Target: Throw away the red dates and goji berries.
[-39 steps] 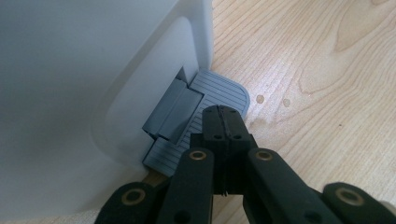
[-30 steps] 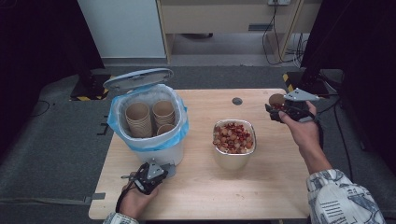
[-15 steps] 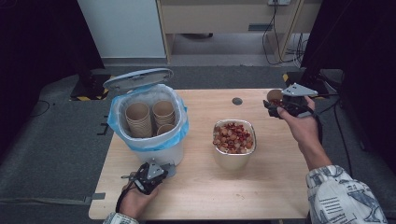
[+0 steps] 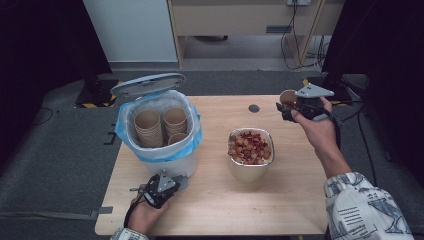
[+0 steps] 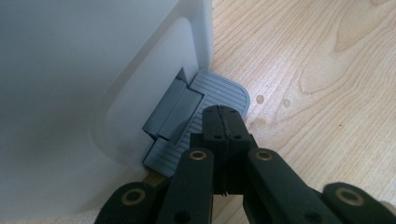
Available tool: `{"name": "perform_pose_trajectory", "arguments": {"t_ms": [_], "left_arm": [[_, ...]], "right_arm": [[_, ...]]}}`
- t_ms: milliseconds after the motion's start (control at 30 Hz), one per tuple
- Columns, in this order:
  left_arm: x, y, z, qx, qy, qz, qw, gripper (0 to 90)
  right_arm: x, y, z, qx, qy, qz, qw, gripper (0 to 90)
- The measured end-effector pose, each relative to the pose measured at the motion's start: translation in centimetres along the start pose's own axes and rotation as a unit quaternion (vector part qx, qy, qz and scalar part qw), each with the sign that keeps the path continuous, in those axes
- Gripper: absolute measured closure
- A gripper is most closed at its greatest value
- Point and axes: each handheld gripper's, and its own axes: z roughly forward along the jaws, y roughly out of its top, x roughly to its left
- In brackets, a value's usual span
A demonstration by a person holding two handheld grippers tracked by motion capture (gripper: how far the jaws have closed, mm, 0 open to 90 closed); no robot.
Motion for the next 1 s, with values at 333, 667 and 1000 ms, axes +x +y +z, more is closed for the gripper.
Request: {"name": "perform_pose_trajectory", "arguments": {"t_ms": [333, 667, 1000], "left_arm": [[0.0, 0.0, 0.0, 0.000, 0.000, 0.000, 1.0000, 89.9], [0.0, 0.0, 0.0, 0.001, 0.001, 0.001, 1.0000, 89.9], [0.0, 0.0, 0.0, 0.001, 0.001, 0.002, 1.0000, 89.9]], "right_arm": [[0.4, 1.0, 0.3, 0.002, 0.004, -0.007, 1.0000, 24.9], [1.3, 1.7, 0.4, -0.006, 0.013, -0.019, 0.9997, 24.9], [2.0, 2.3, 0.5, -0.013, 0.023, -0.034, 0.9991, 24.9]]}}
